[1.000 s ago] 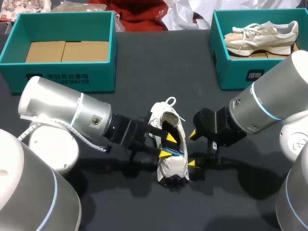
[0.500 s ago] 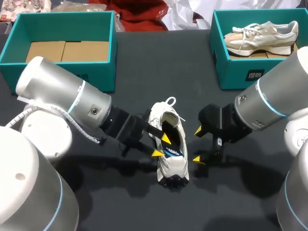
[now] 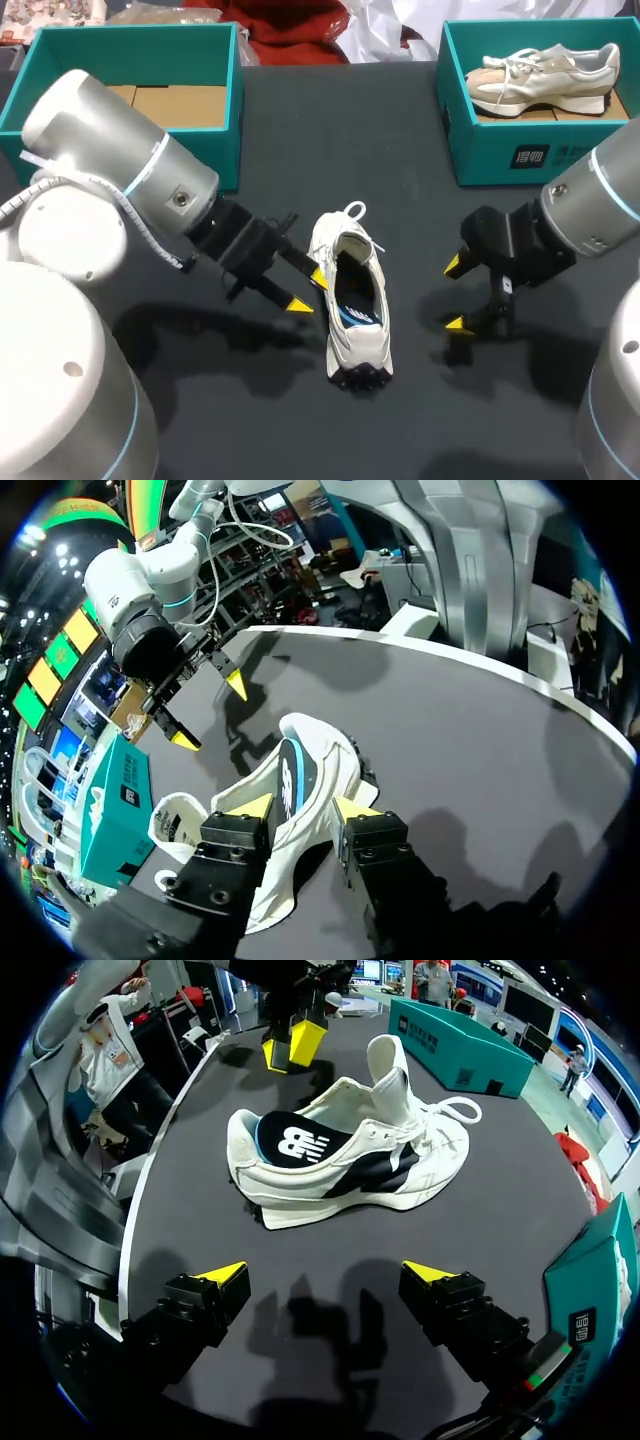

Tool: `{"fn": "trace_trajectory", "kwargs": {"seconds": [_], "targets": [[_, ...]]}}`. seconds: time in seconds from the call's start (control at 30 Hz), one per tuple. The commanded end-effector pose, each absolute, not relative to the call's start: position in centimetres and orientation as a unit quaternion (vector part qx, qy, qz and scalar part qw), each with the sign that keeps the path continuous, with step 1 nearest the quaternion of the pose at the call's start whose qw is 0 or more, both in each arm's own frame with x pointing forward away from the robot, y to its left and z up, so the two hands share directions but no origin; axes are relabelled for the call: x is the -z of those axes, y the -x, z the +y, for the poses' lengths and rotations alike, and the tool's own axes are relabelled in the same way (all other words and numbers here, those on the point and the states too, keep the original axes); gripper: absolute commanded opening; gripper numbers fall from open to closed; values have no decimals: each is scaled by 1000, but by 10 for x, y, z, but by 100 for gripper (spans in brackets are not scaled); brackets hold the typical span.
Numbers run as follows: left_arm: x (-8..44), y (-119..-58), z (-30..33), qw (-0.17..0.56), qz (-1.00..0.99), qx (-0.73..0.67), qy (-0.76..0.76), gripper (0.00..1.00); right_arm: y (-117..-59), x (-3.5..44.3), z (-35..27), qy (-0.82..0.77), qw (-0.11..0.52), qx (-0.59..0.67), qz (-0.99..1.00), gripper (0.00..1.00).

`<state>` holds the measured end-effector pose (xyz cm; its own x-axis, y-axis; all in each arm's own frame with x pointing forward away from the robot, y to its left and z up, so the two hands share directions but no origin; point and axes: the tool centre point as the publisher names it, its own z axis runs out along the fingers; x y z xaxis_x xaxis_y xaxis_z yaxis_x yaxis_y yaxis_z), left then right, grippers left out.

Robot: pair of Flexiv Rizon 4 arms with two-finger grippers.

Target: Take the shoe out of the shoebox, open the shoe tongue, remove and reinsert the insole, then place the shoe into the shoebox

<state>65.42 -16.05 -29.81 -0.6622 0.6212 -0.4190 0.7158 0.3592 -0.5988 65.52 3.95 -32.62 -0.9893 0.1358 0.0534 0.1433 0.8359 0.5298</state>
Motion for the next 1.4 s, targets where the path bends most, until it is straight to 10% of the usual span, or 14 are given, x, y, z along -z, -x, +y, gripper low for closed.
{"fn": "trace_trajectory", "kwargs": {"seconds": [0.03, 0.43, 0.53, 1.4], "targets": [[275, -664, -135, 24, 819, 374, -435, 35, -649, 317, 30, 73, 4, 280, -957, 100], [254, -686, -105, -22, 796, 306, -522, 33, -649, 317, 30, 73, 4, 280, -957, 100], [251, -687, -99, -31, 791, 283, -542, 0, -647, 314, 14, 86, -2, 275, -958, 100], [260, -671, -129, -49, 737, 204, -643, 0, -640, 313, -31, 92, -5, 285, -954, 100]]}}
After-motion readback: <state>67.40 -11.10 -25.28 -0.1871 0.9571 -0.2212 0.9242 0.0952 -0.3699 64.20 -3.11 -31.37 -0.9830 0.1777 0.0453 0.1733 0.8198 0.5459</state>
